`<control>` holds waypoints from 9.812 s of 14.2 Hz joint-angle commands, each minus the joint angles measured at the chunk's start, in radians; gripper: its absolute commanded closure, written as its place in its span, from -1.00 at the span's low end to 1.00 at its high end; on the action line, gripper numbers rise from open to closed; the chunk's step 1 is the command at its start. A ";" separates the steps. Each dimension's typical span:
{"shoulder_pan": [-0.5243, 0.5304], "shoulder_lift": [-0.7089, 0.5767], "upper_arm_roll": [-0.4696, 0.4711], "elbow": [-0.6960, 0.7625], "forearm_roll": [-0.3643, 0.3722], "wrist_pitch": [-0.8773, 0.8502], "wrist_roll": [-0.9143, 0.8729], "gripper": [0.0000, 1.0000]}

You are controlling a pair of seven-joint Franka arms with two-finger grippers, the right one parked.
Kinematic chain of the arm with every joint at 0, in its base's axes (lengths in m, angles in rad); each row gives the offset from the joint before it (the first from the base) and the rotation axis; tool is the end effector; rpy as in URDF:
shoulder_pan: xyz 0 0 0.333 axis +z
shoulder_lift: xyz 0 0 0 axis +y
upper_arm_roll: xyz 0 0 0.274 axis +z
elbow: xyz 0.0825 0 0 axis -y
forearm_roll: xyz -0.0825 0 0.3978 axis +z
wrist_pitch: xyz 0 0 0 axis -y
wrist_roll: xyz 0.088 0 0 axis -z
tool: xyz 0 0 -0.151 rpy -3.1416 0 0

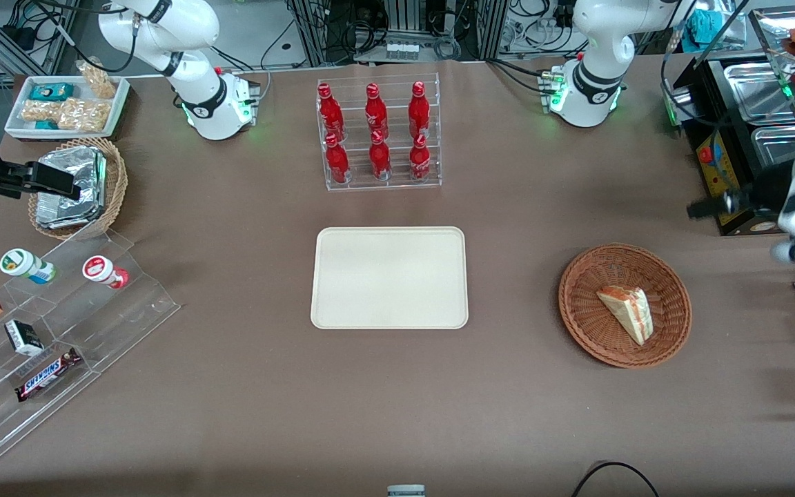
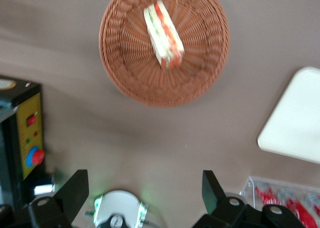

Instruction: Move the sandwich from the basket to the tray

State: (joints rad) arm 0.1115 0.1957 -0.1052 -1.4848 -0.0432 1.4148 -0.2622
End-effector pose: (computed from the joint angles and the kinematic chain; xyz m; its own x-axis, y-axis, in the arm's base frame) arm 0.5838 0.0003 0.4563 0.9289 0.2548 -0.2687 0.2627 -0.9648 -0.0065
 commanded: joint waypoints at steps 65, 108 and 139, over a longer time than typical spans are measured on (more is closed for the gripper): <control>-0.035 0.274 -0.005 -0.476 -0.003 0.964 -0.334 0.88; -0.761 0.328 0.093 0.034 -0.007 0.466 -0.541 -1.00; 0.093 -0.191 -0.232 -0.055 0.040 -0.169 0.011 -1.00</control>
State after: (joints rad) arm 0.1988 0.0569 -0.3162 -1.4794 -0.0261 1.2441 -0.2430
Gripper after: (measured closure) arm 0.000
